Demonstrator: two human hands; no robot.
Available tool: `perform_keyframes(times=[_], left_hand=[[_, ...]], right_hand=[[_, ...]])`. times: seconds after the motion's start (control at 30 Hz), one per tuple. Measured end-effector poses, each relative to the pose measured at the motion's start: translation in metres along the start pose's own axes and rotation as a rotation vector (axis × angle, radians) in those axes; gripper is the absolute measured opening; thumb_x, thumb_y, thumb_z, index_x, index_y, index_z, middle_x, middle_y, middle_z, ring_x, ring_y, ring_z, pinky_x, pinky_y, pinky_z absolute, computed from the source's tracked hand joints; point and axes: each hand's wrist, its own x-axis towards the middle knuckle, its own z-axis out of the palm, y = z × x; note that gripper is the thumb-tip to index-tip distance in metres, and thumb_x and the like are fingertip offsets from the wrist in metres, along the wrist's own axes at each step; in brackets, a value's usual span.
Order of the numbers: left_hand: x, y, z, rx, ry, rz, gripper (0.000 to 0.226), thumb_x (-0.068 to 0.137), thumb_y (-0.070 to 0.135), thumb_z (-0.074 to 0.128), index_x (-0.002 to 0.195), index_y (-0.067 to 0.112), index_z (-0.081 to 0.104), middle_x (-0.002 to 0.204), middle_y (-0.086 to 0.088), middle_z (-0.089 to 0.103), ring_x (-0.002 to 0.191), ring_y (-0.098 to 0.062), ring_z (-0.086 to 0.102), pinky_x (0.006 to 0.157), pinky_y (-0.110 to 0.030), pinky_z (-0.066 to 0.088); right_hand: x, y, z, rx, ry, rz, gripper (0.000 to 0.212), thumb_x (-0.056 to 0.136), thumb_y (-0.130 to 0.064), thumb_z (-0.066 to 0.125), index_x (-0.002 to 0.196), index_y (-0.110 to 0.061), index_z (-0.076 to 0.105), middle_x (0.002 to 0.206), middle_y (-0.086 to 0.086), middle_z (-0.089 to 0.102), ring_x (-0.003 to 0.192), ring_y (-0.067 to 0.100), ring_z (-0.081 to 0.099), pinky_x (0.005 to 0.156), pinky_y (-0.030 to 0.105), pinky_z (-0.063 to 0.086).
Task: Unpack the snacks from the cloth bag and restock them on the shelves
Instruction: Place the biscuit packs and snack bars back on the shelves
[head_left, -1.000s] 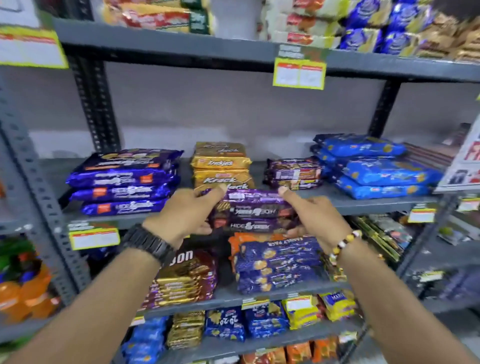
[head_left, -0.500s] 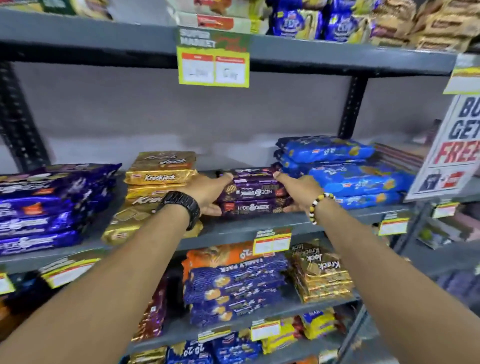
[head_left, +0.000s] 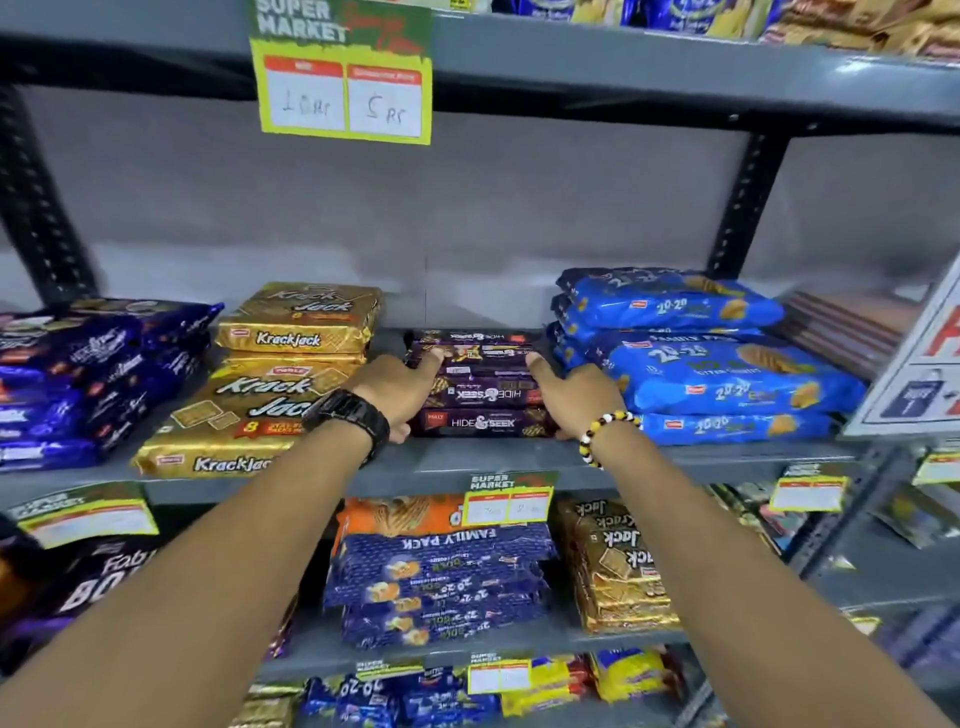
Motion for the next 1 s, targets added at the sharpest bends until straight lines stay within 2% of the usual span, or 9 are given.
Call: perform_keyframes(times=[0.13,0.23,0.37,0.47,0.53,0.7,0.83,0.9,1.0], left_hand=[[-0.009,0.000,-0.010,0.186,0.053,0.048,0.099,0.074,0.092,0.021,0.074,0.004,0.066,0.055,-0.012,0.071,0.049,-0.027,0.071,0.066,-0.044,0.064],[-0.012,-0.002,-0.025,0.368,0.215,0.179,0.099,0.078,0.090,0.008,0.058,0.008,0.061,0.057,-0.013,0.066,0.055,-0.030,0.064,0.058,-0.035,0.050],[-0.026,-0.020,-0.050,0.355,0.474,0.332,0.074,0.088,0.080,0.017,0.066,0.018,0.051,0.061,-0.006,0.055,0.064,-0.032,0.057,0.053,-0.031,0.035],[-0.041,-0.052,-0.074,0.293,0.508,0.364,0.059,0.094,0.067,0.033,0.102,0.020,0.066,0.086,-0.009,0.072,0.083,-0.034,0.067,0.064,-0.035,0.050],[-0.055,-0.082,-0.090,0.254,0.494,0.362,0.050,0.094,0.059,0.043,0.119,0.021,0.063,0.108,-0.007,0.073,0.096,-0.030,0.068,0.079,-0.040,0.055],[-0.117,-0.191,-0.138,0.237,0.549,0.266,0.049,0.089,0.055,0.048,0.121,0.021,0.062,0.115,-0.003,0.069,0.104,-0.022,0.065,0.088,-0.038,0.053],[-0.198,-0.300,-0.191,0.273,0.620,0.020,0.030,0.093,0.046,0.057,0.110,0.023,0.064,0.101,-0.003,0.069,0.082,-0.014,0.063,0.074,-0.036,0.051],[-0.255,-0.357,-0.215,0.227,0.673,-0.091,0.013,0.093,0.041,0.061,0.102,0.032,0.060,0.098,0.000,0.068,0.075,-0.003,0.056,0.067,-0.028,0.040],[-0.338,-0.432,-0.243,0.166,0.705,-0.324,0.032,0.094,0.048,0.058,0.118,0.028,0.060,0.118,0.002,0.068,0.101,-0.011,0.062,0.077,-0.025,0.041]], right_hand=[[-0.001,0.002,-0.006,-0.115,0.075,-0.085,0.073,0.087,-0.078,0.033,0.065,-0.011,0.049,0.062,0.005,0.052,0.066,0.030,0.054,0.051,0.030,0.028],[-0.007,-0.006,-0.010,-0.119,0.177,-0.227,0.060,0.090,-0.069,0.042,0.079,-0.011,0.056,0.081,0.012,0.062,0.085,0.037,0.061,0.063,0.034,0.040],[-0.021,-0.035,-0.006,0.002,0.200,-0.443,0.043,0.090,-0.046,0.059,0.113,-0.011,0.068,0.113,0.013,0.068,0.108,0.035,0.060,0.089,0.037,0.050],[-0.043,-0.072,0.016,0.159,0.158,-0.553,0.033,0.089,-0.037,0.064,0.111,-0.013,0.071,0.113,0.006,0.070,0.104,0.023,0.064,0.086,0.027,0.047],[-0.062,-0.099,0.040,0.251,0.069,-0.619,0.027,0.088,-0.034,0.066,0.107,-0.016,0.072,0.107,0.003,0.072,0.098,0.020,0.066,0.085,0.028,0.049],[-0.131,-0.173,0.129,0.400,-0.207,-0.800,0.020,0.087,-0.031,0.067,0.105,-0.023,0.071,0.107,-0.003,0.071,0.098,0.015,0.064,0.085,0.031,0.049],[-0.224,-0.236,0.206,0.505,-0.490,-0.857,0.018,0.088,-0.022,0.071,0.105,-0.016,0.071,0.099,-0.001,0.068,0.094,0.017,0.064,0.081,0.019,0.050],[-0.283,-0.265,0.245,0.549,-0.653,-0.864,0.014,0.088,-0.018,0.072,0.102,-0.014,0.072,0.096,0.003,0.071,0.092,0.020,0.066,0.086,0.029,0.054],[-0.368,-0.298,0.297,0.545,-0.861,-0.870,0.016,0.087,-0.019,0.074,0.103,-0.014,0.072,0.093,0.005,0.073,0.086,0.017,0.066,0.080,0.021,0.050]])
